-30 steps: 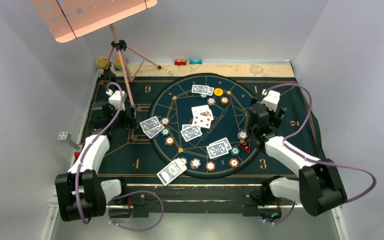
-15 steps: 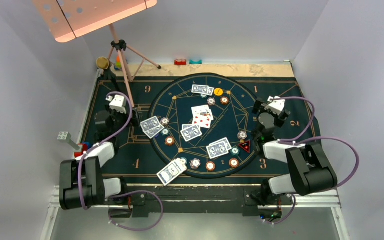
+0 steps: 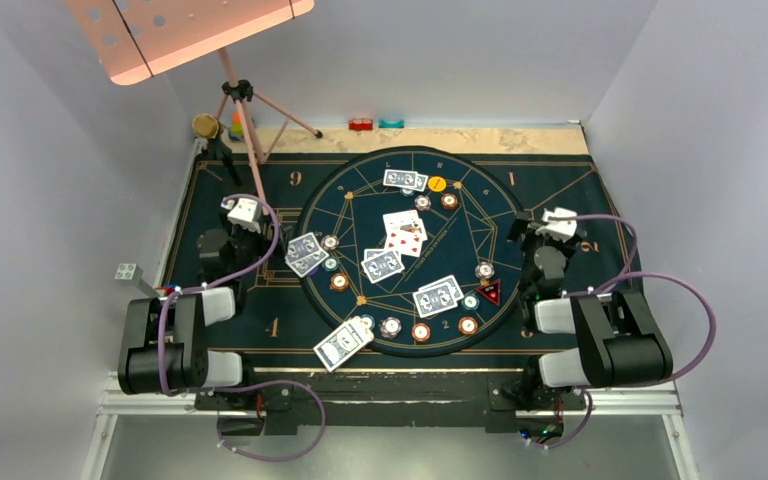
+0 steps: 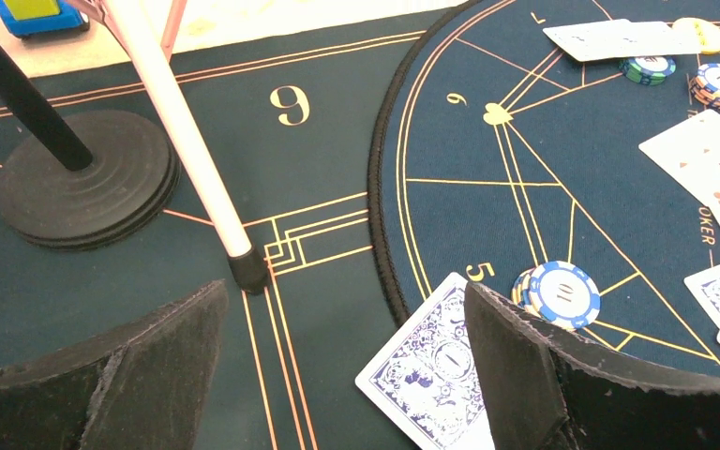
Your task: Distribute texas hold em gaming equipment
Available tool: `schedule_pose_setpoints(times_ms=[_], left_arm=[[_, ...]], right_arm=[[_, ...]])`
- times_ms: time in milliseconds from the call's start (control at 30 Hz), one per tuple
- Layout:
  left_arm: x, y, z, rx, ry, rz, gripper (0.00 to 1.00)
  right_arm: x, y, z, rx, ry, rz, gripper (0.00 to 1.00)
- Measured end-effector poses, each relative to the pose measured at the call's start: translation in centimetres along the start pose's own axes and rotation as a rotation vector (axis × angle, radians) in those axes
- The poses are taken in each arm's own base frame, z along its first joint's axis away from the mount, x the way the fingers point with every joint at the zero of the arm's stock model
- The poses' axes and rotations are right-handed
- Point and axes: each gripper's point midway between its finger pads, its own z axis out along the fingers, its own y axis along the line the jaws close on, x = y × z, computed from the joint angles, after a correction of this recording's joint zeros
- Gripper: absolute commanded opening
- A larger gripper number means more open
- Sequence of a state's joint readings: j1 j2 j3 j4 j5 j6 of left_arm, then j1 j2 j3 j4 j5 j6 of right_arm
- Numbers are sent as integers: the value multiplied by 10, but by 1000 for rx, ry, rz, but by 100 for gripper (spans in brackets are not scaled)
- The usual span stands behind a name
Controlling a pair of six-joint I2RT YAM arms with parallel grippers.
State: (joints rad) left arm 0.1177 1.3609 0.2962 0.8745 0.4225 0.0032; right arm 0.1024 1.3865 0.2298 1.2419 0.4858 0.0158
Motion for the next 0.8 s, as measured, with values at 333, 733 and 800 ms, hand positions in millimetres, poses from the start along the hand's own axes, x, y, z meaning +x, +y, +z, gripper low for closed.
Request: schedule_pose_setpoints(times_ms=[333,733,800], left_arm=[[-7,2,1,-8,-27,13,100],[-9,2,1,-9,-33,16,100],[-8,2,1,-12,-32,17,100]], right_arm=[[-5,3,18,-46,6,21,98],[-1,5,17,-67,20,18,98],[-1,5,17,-67,20,18,98]])
